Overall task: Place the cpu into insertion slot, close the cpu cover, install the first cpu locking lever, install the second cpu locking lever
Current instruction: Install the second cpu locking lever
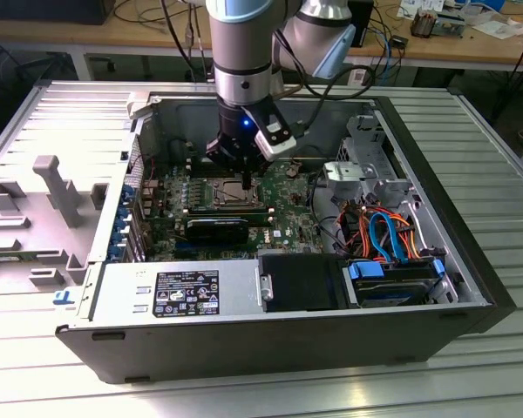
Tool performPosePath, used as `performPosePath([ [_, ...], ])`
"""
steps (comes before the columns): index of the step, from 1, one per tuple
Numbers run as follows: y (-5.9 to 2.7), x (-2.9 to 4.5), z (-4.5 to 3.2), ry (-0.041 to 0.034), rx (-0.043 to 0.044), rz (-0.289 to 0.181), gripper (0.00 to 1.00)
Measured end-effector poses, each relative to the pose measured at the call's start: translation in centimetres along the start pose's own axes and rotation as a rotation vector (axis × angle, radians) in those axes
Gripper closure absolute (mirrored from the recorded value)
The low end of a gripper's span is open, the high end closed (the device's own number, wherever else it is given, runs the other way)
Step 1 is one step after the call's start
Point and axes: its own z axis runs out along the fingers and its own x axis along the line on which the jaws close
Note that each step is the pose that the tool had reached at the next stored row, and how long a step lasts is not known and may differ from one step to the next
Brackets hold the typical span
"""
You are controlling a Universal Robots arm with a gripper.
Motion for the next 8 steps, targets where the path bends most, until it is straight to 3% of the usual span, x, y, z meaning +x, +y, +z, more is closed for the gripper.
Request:
performPosePath([
  [6, -0.72, 0.02, 0.14, -0.0001, 0.0001, 0.000, 0.89],
  [7, -1.18, 0.04, 0.19, -0.0001, 0.0002, 0.000, 0.89],
  [8, -2.63, 0.10, 0.47, -0.0001, 0.0006, 0.000, 0.89],
])
